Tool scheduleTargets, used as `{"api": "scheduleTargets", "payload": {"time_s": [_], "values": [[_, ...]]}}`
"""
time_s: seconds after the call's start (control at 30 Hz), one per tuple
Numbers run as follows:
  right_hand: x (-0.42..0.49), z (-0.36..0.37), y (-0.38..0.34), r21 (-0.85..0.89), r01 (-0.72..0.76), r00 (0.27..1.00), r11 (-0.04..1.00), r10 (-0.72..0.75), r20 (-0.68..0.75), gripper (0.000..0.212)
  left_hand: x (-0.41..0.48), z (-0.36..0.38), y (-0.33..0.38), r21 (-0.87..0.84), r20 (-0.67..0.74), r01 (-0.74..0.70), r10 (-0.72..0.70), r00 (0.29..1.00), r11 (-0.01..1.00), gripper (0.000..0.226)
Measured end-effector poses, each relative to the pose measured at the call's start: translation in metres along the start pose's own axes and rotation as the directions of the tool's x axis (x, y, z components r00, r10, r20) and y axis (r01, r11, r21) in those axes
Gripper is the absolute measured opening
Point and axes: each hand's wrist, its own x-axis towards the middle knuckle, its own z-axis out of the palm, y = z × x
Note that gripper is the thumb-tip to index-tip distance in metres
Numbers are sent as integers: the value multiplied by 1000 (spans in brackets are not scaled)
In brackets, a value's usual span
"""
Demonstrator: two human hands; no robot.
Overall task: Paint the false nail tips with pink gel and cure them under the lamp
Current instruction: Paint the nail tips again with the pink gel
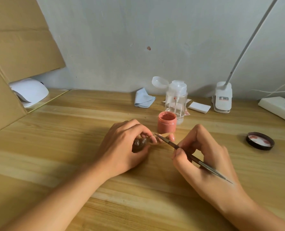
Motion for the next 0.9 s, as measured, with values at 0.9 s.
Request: {"api": "scheduleTargets", "payload": {"time_s": [0.9], "values": [[2, 3, 4, 31, -33, 999, 999, 33, -15, 12, 1, -1, 2, 7, -8, -19, 19, 1000, 1000, 23]]}}
